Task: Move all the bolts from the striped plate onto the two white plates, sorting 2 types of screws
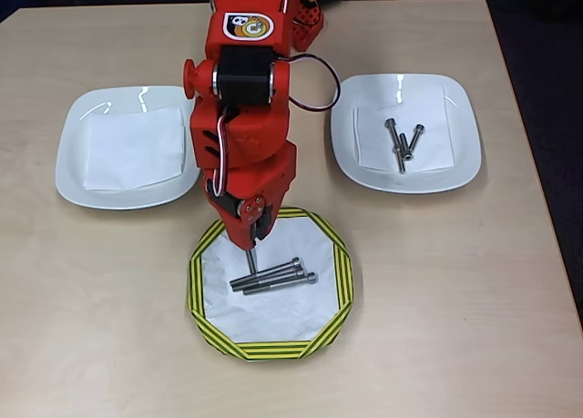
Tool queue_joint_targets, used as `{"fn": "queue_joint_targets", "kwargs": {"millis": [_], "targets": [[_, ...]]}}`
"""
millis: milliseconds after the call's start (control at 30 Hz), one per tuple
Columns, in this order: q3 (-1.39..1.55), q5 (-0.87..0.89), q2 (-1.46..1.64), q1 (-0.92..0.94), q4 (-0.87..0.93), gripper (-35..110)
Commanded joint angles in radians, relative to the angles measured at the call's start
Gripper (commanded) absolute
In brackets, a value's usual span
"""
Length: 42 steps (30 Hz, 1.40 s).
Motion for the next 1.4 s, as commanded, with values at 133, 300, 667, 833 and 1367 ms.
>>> {"fn": "queue_joint_targets", "kwargs": {"millis": [133,300,667,833,1367], "targets": [[-0.029,0.235,-0.011,0.034,0.094,14],[-0.029,0.319,-0.044,0.057,0.1,13],[-0.11,0.376,-0.138,0.083,0.083,0],[-0.146,0.36,-0.147,0.077,0.114,0],[-0.041,0.198,0.127,0.218,0.189,0]]}}
